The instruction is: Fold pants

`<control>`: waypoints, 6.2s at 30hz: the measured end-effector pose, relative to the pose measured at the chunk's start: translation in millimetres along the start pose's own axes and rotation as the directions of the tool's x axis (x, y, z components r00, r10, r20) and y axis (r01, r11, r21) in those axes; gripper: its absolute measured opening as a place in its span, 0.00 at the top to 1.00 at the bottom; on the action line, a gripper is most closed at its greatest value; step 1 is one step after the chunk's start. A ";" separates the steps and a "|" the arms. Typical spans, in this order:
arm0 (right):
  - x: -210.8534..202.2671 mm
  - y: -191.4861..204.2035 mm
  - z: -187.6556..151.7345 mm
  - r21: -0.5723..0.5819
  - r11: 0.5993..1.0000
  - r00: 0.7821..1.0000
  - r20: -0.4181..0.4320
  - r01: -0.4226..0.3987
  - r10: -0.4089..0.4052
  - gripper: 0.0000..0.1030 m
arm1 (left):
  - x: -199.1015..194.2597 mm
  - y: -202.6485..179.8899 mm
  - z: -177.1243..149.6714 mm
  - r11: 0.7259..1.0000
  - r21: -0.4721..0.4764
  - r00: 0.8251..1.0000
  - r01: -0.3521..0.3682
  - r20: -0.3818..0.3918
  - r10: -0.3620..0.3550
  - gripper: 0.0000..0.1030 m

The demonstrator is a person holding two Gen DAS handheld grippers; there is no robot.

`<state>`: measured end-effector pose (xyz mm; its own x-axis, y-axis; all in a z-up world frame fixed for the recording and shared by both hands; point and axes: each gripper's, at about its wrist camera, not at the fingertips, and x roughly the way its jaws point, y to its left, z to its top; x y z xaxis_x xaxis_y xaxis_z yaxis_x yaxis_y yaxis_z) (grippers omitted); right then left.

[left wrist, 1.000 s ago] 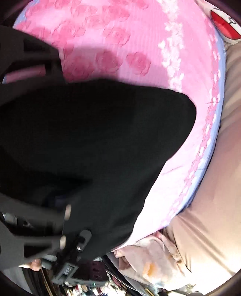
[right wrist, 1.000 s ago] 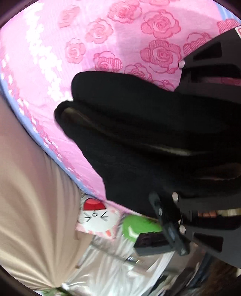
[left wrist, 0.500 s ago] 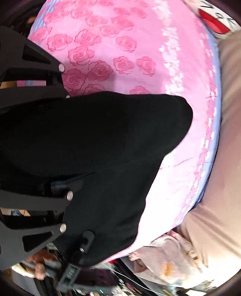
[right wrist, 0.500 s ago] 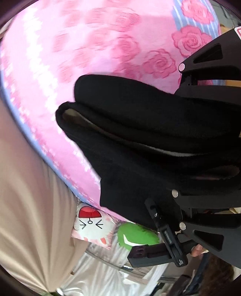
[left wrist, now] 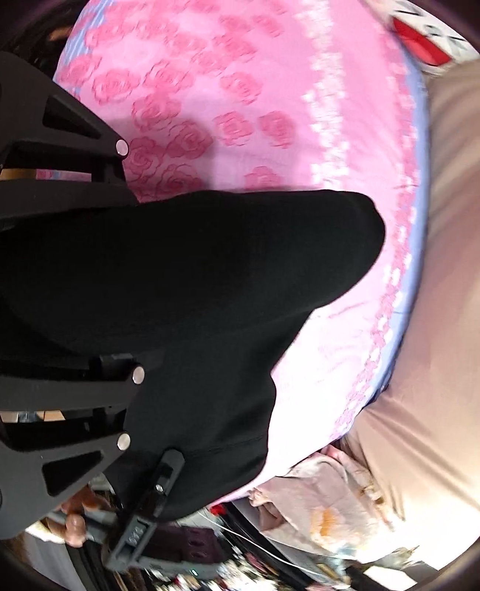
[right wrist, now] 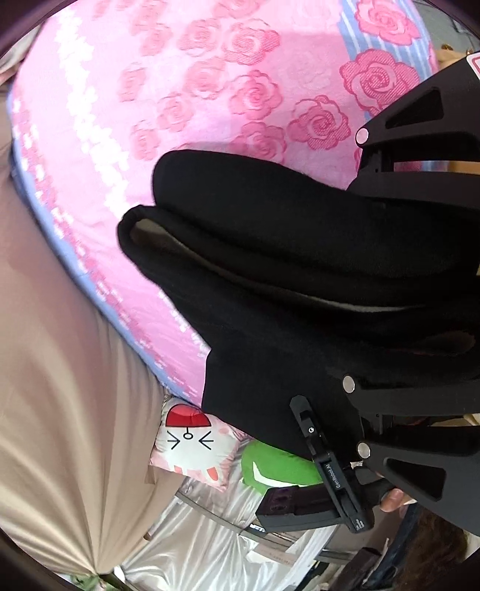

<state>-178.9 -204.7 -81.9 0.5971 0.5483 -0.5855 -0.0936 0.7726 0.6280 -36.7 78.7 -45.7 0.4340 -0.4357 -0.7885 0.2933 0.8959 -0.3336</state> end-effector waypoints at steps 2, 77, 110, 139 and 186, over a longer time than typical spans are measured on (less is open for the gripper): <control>-7.7 11.7 3.7 -0.032 0.999 1.000 0.023 0.005 -0.004 0.59 | -9.4 -11.3 4.5 0.999 0.042 1.000 -0.019 0.025 0.018 0.67; 192.2 -28.8 301.5 -0.133 0.989 0.986 0.160 0.061 -0.039 0.58 | 173.3 47.1 283.4 0.960 0.100 0.943 -0.263 0.238 0.234 0.65; 235.5 -25.9 369.7 -0.154 0.935 0.946 0.102 0.321 -0.308 1.00 | 207.0 89.8 354.6 0.966 -0.084 0.965 -0.246 0.073 0.252 0.30; 145.5 -12.8 263.7 -0.199 0.876 0.895 0.181 0.439 -0.407 0.86 | 137.6 66.8 240.2 0.915 0.021 0.905 -0.402 0.159 0.394 0.23; 93.5 48.1 109.2 -0.162 0.743 0.738 0.373 0.649 -0.562 0.17 | 87.0 26.3 105.0 0.922 0.031 0.886 -0.386 0.291 0.361 0.05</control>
<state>-40.6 -151.2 -50.5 0.7904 -0.1493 -0.5941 0.1884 0.9821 0.0037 98.2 55.3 -68.8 0.7380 -0.0880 -0.6691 0.1297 0.9915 0.0127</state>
